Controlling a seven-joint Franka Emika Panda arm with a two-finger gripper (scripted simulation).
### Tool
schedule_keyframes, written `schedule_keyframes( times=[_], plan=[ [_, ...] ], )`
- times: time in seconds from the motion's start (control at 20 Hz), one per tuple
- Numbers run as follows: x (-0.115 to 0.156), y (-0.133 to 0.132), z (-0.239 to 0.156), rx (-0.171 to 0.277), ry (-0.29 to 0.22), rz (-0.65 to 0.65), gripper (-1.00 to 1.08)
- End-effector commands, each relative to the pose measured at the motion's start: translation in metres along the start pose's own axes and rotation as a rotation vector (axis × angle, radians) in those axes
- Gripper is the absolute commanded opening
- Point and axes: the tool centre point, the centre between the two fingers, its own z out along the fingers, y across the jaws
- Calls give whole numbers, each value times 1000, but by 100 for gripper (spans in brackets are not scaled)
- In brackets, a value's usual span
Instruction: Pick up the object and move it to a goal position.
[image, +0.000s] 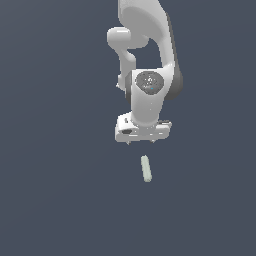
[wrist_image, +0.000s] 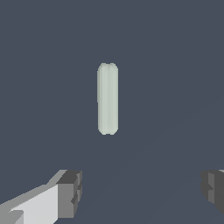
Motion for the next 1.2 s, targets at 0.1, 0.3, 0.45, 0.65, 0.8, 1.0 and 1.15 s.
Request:
schedule_keyframes(
  times=[0.1, 0.3, 0.45, 0.65, 0.8, 1.0, 1.15],
  plan=[
    [20, -7, 19, -1, 9, -2, 100],
    [39, -14, 41, -2, 20, -3, 100],
    [50, -19, 54, -2, 27, -4, 100],
    [60, -24, 68, -2, 33, -5, 100],
    [64, -26, 75, -2, 36, -5, 100],
    [66, -27, 78, -2, 37, -5, 100],
    [65, -27, 79, -2, 36, -6, 100]
  ],
)
